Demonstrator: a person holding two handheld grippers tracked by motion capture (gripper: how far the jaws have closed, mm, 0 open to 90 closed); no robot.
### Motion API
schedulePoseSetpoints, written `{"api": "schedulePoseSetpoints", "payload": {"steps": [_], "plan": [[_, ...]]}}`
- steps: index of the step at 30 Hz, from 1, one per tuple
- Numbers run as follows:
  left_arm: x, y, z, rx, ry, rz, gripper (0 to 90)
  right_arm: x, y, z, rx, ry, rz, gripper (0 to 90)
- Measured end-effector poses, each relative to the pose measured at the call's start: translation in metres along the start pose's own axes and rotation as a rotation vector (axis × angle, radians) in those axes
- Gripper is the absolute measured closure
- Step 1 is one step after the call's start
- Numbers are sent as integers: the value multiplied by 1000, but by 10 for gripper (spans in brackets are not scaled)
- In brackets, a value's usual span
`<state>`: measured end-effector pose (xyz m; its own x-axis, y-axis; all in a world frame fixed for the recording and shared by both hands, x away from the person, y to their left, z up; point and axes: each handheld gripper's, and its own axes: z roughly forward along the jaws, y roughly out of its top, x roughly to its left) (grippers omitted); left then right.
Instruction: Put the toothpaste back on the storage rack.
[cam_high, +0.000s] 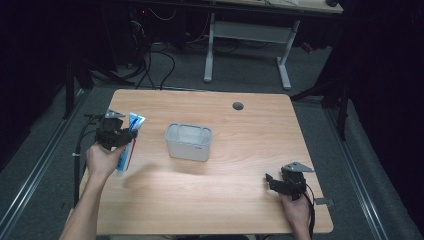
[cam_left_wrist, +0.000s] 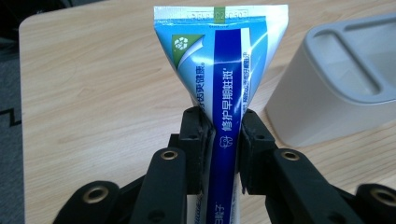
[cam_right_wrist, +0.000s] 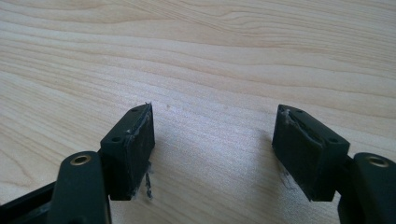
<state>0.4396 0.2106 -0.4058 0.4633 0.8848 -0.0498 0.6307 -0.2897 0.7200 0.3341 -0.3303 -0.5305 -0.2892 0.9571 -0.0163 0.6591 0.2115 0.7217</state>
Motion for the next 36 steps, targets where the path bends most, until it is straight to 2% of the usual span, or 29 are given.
{"api": "schedulePoseSetpoints", "payload": {"steps": [2, 3, 8, 10, 23, 29, 36], "plan": [[-4, 2, -3, -10, -7, 13, 747, 0, 0, 0, 0, 0, 0, 298], [-10, 4, -5, -18, -8, 33, 747, 0, 0, 0, 0, 0, 0, 298], [-18, 8, -10, -43, -21, 58, 748, 0, 0, 0, 0, 0, 0, 298], [-22, 10, -13, -54, -40, 54, 748, 0, 0, 0, 0, 0, 0, 298], [-33, 18, -21, -121, -90, 37, 749, 0, 0, 0, 0, 0, 0, 297], [-41, 25, -26, -146, -107, 55, 752, 0, 0, 0, 0, 1, 0, 297], [-49, 34, -32, -179, -146, 57, 754, 0, 0, 0, 0, 1, 0, 297]]}}
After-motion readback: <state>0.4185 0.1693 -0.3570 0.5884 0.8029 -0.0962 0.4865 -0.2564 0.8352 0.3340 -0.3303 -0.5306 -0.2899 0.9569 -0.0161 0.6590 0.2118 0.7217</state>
